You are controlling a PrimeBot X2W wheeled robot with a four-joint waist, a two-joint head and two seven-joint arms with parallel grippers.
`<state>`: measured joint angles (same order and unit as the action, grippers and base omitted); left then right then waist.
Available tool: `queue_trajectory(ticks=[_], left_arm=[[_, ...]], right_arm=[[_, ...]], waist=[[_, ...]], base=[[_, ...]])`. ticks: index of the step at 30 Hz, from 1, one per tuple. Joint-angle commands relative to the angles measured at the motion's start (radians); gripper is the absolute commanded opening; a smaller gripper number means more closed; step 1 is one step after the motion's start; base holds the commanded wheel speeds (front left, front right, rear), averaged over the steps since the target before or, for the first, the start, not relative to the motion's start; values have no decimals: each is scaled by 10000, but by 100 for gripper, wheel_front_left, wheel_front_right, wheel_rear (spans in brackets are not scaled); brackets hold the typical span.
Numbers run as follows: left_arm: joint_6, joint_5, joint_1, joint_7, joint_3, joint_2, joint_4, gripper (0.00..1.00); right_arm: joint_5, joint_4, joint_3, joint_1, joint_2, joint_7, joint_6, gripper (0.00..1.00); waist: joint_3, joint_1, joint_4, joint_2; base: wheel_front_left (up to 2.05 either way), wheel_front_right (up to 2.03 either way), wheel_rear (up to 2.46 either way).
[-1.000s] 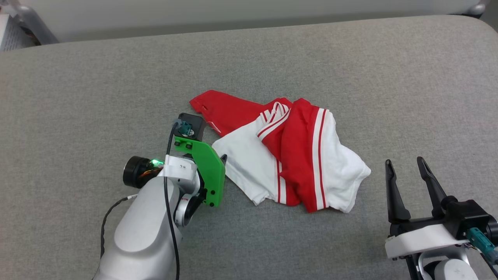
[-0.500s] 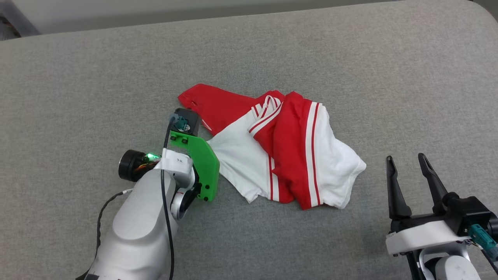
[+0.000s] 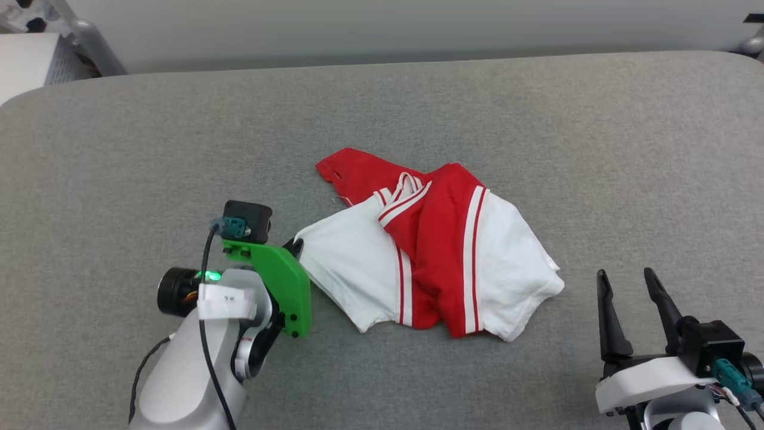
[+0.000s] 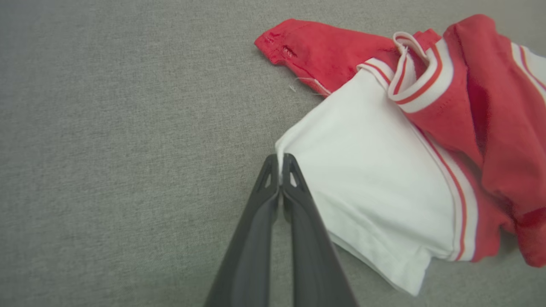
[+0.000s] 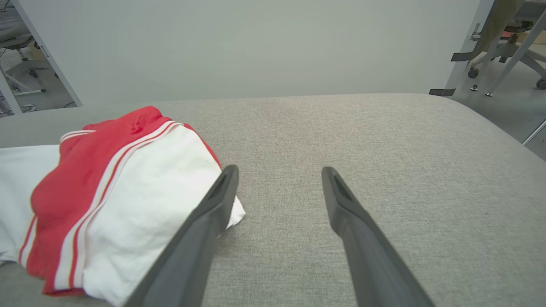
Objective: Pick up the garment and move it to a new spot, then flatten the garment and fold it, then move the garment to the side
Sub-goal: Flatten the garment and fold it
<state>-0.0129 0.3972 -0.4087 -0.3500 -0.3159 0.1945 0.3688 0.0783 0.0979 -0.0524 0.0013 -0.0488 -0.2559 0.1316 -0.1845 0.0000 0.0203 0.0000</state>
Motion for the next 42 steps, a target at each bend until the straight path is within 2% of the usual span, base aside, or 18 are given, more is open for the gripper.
queue_trajectory(ticks=[1,4,8,11,14,19,23,31,42], left_arm=[[42,70,398,-64,47,178,-300,0],[162,188,1057,-263,80,317,-1007,0],[324,328,1901,-523,17,366,-1731,0],[407,425,2289,-626,-36,333,-2067,0],[498,461,2437,-638,-66,275,-2307,0],[544,423,2434,-615,-166,242,-2500,0],[509,373,2277,-563,-260,222,-2577,0],[426,292,1836,-503,-434,165,-2626,0],[410,276,1504,-400,-521,150,-2604,0]], right_arm=[[-104,178,47,100,-14,-59,-9,100],[-100,499,73,131,-14,40,-9,100],[69,715,120,122,-14,914,-9,100],[452,449,332,-11,-113,2322,-9,100],[834,-102,643,-293,-609,3991,-9,100],[1611,-680,832,-1187,-1524,7360,-9,100],[1985,-684,941,-1976,-1856,8984,-9,100],[2063,-220,1600,-2754,-2146,10463,-9,100],[1938,815,2281,-3141,-2296,10345,-9,100]], waist=[[354,0,-345,0],[459,0,-465,0],[532,0,-600,0],[540,0,-661,0],[537,0,-712,0],[452,0,-806,0],[296,0,-957,0],[-118,0,-1187,0],[-627,0,-1364,0]], base=[[0,0,0],[0,0,0],[0,0,0],[0,0,0],[0,0,0],[0,0,0],[0,0,0],[0,0,0],[0,0,0]])
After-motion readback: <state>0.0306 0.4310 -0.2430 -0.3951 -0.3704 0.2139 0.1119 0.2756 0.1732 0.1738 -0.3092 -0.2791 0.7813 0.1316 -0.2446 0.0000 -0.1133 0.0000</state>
